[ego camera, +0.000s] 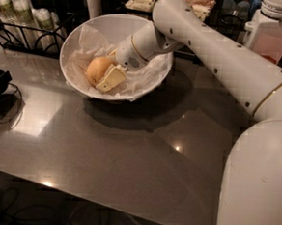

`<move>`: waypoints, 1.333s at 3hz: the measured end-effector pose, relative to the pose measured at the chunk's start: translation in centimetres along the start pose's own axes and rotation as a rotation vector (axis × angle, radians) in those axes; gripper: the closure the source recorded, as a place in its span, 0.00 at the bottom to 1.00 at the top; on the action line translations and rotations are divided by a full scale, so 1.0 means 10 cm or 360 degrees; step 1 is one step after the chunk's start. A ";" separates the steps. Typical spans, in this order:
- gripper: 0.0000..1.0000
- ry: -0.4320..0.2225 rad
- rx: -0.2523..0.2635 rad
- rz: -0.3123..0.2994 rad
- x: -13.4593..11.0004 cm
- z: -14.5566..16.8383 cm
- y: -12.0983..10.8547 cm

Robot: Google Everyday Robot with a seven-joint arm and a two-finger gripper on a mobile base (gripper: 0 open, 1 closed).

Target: Pick orange from white bowl

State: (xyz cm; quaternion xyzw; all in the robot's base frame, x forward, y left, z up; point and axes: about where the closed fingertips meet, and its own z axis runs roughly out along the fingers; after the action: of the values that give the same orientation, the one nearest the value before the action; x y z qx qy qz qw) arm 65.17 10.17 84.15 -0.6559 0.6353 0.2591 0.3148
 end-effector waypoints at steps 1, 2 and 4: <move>1.00 -0.0071 0.0007 -0.0017 -0.06 -0.09 -0.01; 1.00 -0.0072 0.0007 -0.0017 -0.03 -0.08 0.00; 1.00 -0.0087 0.0017 -0.0034 0.01 -0.13 0.02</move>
Offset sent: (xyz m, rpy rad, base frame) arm -0.0023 -0.0536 0.0932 0.2122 -0.1495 -0.0387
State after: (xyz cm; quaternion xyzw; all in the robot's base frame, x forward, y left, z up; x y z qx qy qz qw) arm 64.92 9.14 84.96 -0.6535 0.6208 0.2703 0.3383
